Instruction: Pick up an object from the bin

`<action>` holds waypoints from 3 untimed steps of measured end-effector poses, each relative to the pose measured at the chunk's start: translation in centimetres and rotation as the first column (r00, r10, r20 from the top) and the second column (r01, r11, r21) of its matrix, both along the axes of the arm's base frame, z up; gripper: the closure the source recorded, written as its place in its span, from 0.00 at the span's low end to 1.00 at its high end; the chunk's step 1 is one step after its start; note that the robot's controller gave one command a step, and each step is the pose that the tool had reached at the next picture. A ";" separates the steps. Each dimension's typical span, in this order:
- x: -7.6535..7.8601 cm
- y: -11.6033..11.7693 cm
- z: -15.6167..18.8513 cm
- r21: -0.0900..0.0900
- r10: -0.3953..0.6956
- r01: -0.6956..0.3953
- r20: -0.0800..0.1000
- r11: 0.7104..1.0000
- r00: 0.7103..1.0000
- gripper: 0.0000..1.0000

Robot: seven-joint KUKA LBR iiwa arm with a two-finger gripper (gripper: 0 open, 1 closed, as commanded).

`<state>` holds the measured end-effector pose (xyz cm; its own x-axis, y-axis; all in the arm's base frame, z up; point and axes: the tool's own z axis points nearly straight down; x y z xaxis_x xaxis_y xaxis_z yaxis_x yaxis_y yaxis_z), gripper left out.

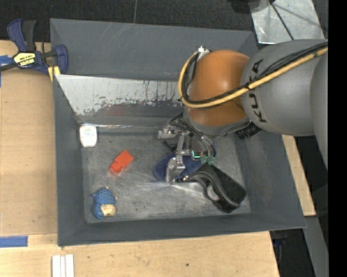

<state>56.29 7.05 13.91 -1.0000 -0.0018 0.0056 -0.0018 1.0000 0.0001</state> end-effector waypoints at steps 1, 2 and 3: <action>0.9 -4.5 -6.5 0.005 0.081 -0.081 0.015 0.997 0.997 0.00; 1.1 -4.4 -6.2 0.002 0.082 -0.082 0.012 0.997 0.997 0.00; 1.2 -4.5 -6.1 0.001 0.079 -0.079 0.014 0.997 0.997 0.00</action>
Offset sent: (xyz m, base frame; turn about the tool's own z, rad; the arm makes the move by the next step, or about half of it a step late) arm 0.0053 -0.0462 -0.0691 -0.0833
